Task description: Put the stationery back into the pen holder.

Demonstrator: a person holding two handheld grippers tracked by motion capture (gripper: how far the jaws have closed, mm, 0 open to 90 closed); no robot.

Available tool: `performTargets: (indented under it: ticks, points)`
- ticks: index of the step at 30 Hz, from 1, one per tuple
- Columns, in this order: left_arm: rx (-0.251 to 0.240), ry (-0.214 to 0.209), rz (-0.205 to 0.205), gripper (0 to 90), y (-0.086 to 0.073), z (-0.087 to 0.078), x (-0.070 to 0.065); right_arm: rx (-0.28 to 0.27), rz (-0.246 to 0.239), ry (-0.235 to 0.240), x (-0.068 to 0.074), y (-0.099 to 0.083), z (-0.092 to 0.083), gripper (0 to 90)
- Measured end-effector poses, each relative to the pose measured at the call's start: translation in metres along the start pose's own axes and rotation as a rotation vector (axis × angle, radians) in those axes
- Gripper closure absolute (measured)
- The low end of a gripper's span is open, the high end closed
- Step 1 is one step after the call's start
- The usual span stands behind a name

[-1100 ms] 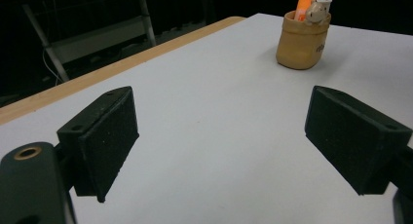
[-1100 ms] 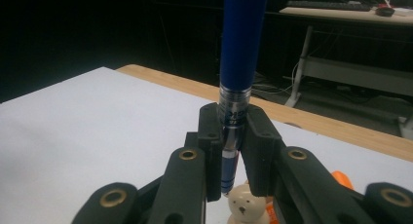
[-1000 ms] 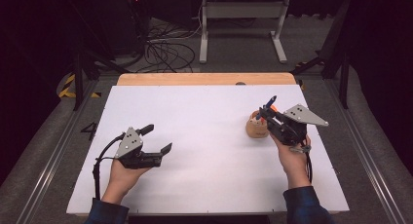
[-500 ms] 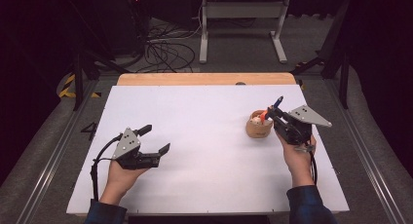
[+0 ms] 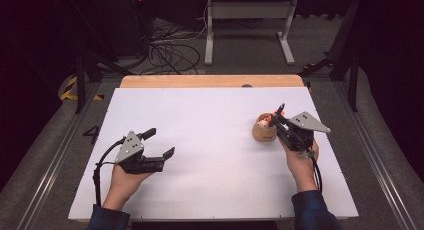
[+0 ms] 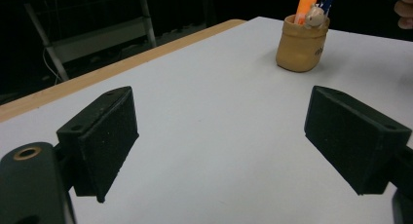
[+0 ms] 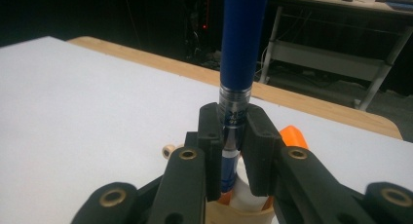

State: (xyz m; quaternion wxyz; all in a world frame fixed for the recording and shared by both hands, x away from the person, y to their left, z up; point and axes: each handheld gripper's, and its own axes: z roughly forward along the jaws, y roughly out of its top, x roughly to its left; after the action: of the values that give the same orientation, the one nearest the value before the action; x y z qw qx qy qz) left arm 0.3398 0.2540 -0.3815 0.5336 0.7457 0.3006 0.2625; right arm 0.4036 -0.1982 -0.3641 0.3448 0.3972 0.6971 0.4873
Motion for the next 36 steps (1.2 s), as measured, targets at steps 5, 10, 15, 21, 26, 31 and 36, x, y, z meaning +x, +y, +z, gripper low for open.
performTargets:
  ticks: [5,10,15,21,26,31,36]
  points:
    - [0.000,-0.002,0.002,12.9,0.000,0.000,0.000,0.016,-0.018,-0.017,-0.001,-0.004,0.004,79.9]
    - [-0.001,-0.006,-0.002,12.9,0.000,0.001,-0.001,0.002,-0.023,-0.021,-0.002,-0.006,0.004,79.8]
    - [-0.002,-0.007,-0.003,12.9,0.000,0.001,-0.001,0.004,-0.019,-0.011,-0.003,-0.008,0.007,79.8]
    - [-0.003,-0.007,-0.002,12.9,0.000,0.001,0.000,0.025,-0.015,-0.008,-0.003,-0.012,0.012,79.8]
    - [-0.006,-0.005,-0.001,12.9,0.000,0.000,0.000,0.037,-0.011,-0.001,-0.004,-0.016,0.016,79.6]
    - [0.000,-0.007,-0.002,12.9,0.000,0.001,-0.001,0.043,-0.007,0.008,-0.004,-0.017,0.018,79.4]
    - [-0.003,-0.006,-0.003,13.0,0.000,0.001,0.000,0.051,-0.002,0.013,-0.005,-0.018,0.019,78.9]
